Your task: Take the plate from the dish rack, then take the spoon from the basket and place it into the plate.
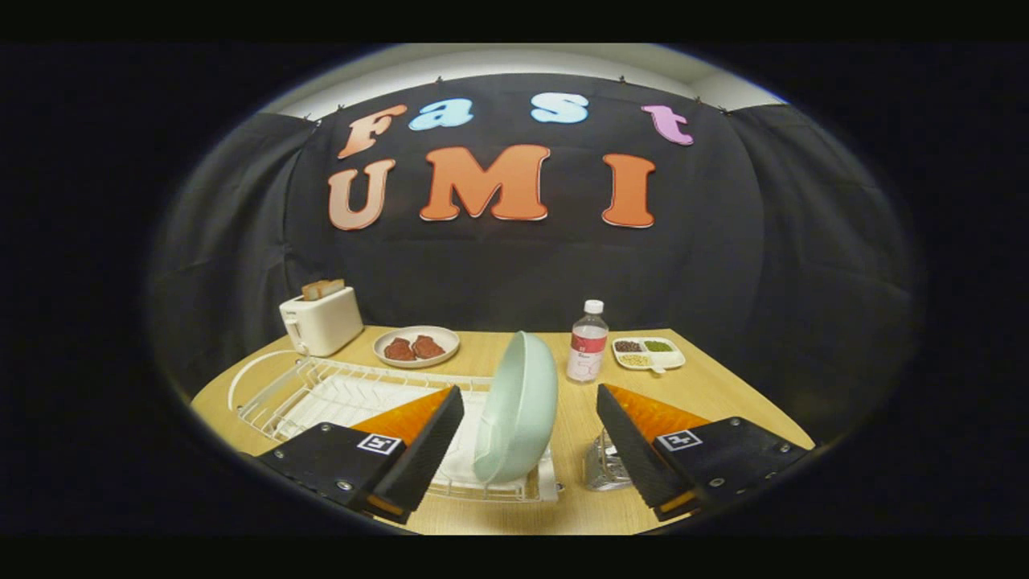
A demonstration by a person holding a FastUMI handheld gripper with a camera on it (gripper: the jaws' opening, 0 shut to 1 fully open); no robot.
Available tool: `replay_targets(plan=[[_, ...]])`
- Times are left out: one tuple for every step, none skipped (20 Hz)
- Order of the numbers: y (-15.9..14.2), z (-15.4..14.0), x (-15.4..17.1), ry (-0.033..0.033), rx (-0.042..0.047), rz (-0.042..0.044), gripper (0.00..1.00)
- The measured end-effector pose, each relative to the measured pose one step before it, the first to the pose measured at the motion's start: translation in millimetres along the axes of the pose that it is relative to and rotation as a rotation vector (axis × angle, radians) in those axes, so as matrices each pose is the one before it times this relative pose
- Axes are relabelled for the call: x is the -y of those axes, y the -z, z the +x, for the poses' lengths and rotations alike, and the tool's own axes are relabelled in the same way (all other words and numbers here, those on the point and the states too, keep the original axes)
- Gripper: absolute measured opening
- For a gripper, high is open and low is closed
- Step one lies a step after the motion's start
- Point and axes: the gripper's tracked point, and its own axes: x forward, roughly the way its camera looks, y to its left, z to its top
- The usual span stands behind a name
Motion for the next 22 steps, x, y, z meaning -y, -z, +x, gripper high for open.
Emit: replay_targets(plan=[[2.77,6.76,2.46,0.01555,-0.01464,0.00768,0.99],[1.17,5.71,-0.21,0.00682,-0.01117,0.00762,0.99],[1.2,5.1,-1.61,0.0042,-0.00638,0.00962,0.99],[0.42,4.74,-1.52,0.00184,-0.00545,0.00417,0.99],[2.06,4.66,-1.02,0.00555,-0.0076,0.00015,0.98],[3.06,4.1,-2.16,0.00289,-0.01267,-0.00369,0.92],[4.94,3.48,-2.63,-0.00128,-0.01461,-0.00856,0.89],[3.46,2.72,-0.83,0.00722,-0.0147,-0.01296,0.8],[2.27,1.78,-1.88,0.00181,-0.00594,-0.01325,0.77],[1.01,1.5,-1.52,0.00684,-0.00108,-0.01349,0.72],[0.55,1.38,-0.18,0.00881,-0.00312,-0.01539,0.67],[0.58,2.18,0.67,0.01198,-0.00564,-0.01202,0.57],[2.66,2.31,1.8,0.01812,-0.01209,-0.01452,0.51],[2.58,1.95,5.36,0.04215,-0.02072,-0.01909,0.38],[0.0,-0.03,3.4,0.03092,-0.01155,-0.02242,0.38],[-5.25,-2.11,-1.38,0.01343,0.01178,-0.00776,0.36],[-4.92,-0.7,-1.46,0.01705,0.01601,-0.01054,0.34],[-6.33,-2.99,-1.14,0.01549,0.01627,-0.01348,0.33],[-3.72,-2.01,-3.62,0.01143,0.01277,-0.02395,0.32],[-3.51,-0.94,-2.84,0.00725,0.00861,-0.03658,0.31],[-4.13,-0.98,-1.58,0.00983,0.01516,-0.02728,0.3],[-5.38,-3.15,-0.78,0.01903,0.01688,-0.0256,0.29]])
